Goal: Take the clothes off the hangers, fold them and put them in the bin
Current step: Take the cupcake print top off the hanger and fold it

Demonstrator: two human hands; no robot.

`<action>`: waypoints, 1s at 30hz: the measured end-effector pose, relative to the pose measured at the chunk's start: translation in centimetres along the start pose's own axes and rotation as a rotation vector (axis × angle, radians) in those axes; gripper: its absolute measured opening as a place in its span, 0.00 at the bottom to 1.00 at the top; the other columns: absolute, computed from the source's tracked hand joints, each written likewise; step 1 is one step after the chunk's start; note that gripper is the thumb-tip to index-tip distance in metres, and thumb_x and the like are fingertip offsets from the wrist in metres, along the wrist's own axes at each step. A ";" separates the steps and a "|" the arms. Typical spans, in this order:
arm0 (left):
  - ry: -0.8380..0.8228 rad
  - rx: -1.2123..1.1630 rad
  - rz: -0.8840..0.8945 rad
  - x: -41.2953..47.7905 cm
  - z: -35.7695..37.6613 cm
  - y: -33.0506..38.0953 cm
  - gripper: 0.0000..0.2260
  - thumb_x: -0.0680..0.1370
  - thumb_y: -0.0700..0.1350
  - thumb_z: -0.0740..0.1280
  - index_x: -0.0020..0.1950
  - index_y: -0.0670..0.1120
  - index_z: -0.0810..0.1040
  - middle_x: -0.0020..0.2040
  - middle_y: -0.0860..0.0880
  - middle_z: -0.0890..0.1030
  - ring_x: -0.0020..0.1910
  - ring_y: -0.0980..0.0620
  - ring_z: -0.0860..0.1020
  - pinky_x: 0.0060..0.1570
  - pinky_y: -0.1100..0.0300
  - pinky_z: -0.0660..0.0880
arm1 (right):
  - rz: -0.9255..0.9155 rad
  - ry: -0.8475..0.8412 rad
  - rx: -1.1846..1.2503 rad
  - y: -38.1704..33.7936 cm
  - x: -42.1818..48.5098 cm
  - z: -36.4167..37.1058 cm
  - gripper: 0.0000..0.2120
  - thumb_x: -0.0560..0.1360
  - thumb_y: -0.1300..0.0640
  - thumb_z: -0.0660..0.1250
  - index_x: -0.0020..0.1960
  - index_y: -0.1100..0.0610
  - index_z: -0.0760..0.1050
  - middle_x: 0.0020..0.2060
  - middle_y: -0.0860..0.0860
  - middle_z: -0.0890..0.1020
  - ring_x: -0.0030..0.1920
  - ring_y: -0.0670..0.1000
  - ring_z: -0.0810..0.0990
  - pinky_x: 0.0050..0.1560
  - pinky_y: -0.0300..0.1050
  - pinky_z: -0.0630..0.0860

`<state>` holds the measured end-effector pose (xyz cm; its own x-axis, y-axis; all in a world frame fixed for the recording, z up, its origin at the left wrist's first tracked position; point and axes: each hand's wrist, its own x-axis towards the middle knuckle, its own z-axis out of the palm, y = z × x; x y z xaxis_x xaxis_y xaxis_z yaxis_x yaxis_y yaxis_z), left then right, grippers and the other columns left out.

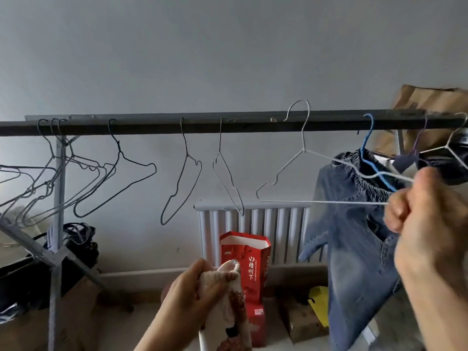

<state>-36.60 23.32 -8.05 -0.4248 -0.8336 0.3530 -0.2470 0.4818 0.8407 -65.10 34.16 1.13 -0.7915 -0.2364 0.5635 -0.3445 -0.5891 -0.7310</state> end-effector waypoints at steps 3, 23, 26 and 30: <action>0.050 -0.112 -0.022 -0.2 0.8 -0.1 0.15 0.66 0.61 0.73 0.35 0.53 0.72 0.31 0.50 0.80 0.30 0.58 0.78 0.29 0.62 0.73 | -0.106 0.012 -0.059 1.3 -1.9 4.5 0.24 0.83 0.49 0.56 0.31 0.58 0.68 0.22 0.50 0.74 0.21 0.45 0.70 0.25 0.34 0.68; 0.153 -0.442 -0.183 -1.6 -1.3 2.5 0.09 0.74 0.45 0.72 0.43 0.40 0.76 0.33 0.46 0.81 0.31 0.52 0.81 0.28 0.63 0.74 | 0.262 -0.152 -0.176 5.9 -9.8 6.4 0.15 0.80 0.54 0.61 0.66 0.55 0.67 0.51 0.48 0.77 0.40 0.48 0.80 0.30 0.44 0.78; 0.121 -0.394 -0.178 -2.0 -1.0 2.5 0.10 0.72 0.50 0.72 0.47 0.44 0.81 0.41 0.44 0.84 0.41 0.46 0.84 0.39 0.56 0.79 | 0.432 -0.639 -0.295 3.9 -13.8 4.2 0.11 0.76 0.47 0.65 0.58 0.44 0.71 0.51 0.46 0.80 0.41 0.43 0.81 0.38 0.41 0.79; -0.028 -0.307 -0.154 -2.8 0.0 2.9 0.09 0.77 0.50 0.69 0.54 0.47 0.82 0.47 0.47 0.85 0.47 0.51 0.84 0.50 0.57 0.80 | 0.355 -1.095 -0.523 3.3 -18.7 5.9 0.35 0.68 0.41 0.72 0.63 0.28 0.50 0.53 0.23 0.61 0.47 0.23 0.66 0.43 0.16 0.66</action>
<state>-36.19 27.03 -6.58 -0.4277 -0.8805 0.2043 -0.0379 0.2433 0.9692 -48.47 32.07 -9.60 -0.1361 -0.9799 0.1455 -0.5549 -0.0462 -0.8306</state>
